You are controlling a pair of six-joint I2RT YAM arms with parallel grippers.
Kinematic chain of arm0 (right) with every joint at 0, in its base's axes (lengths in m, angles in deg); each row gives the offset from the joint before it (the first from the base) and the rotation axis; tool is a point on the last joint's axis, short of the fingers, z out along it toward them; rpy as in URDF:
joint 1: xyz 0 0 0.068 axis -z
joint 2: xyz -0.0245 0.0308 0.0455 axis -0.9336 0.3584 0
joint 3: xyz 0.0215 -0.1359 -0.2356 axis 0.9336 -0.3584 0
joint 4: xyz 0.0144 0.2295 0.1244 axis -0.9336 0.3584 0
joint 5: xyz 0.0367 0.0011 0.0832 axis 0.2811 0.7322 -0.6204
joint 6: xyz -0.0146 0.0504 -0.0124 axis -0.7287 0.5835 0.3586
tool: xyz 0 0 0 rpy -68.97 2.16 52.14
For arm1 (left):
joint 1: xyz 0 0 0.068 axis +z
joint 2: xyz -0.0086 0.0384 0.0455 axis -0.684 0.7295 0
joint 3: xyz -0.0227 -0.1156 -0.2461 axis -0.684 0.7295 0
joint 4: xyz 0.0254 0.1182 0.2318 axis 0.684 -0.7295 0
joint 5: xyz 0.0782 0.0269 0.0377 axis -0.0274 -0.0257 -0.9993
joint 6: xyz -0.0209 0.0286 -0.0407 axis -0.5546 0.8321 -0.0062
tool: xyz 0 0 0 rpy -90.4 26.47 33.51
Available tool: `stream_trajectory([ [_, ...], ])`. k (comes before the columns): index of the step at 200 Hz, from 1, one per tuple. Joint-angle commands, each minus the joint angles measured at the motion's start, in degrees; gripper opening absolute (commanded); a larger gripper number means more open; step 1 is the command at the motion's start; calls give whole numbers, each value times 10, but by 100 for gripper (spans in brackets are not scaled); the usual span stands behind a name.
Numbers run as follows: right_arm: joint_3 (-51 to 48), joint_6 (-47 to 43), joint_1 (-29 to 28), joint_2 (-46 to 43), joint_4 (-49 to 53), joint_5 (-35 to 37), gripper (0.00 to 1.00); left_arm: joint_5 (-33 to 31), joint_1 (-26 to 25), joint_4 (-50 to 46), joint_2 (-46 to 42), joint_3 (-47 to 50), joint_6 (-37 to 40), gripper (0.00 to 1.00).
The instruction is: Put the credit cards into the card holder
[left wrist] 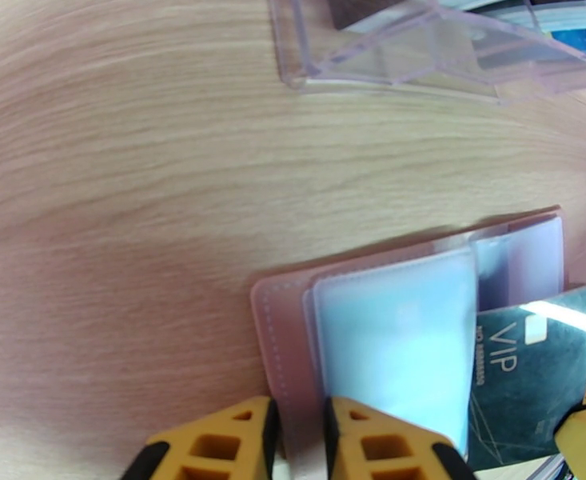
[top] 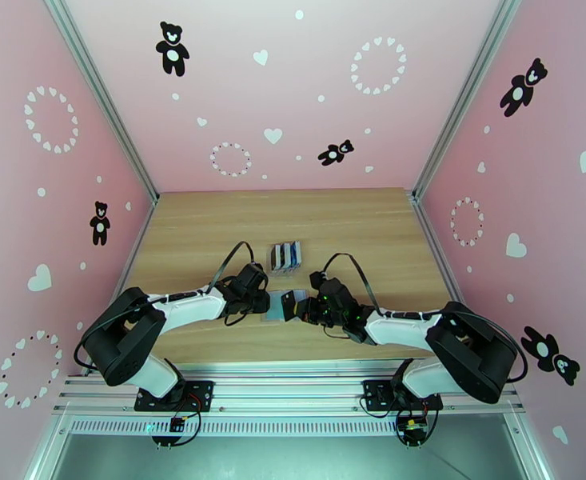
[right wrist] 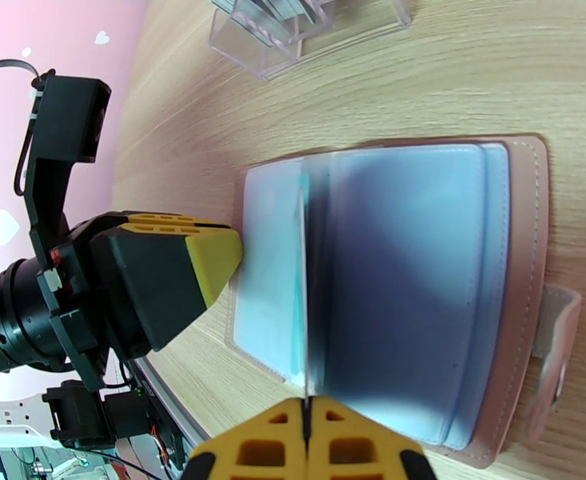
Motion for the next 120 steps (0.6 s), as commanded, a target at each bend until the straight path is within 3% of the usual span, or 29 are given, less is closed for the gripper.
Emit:
stream_trajectory([
  [1, 5, -2, -4, 14, -6, 6, 0, -1, -3, -23, 11, 19, -4, 26],
  [120, 15, -13, 4, 45, -5, 31, 2, 0, -3, -23, 3, 26, -5, 26],
])
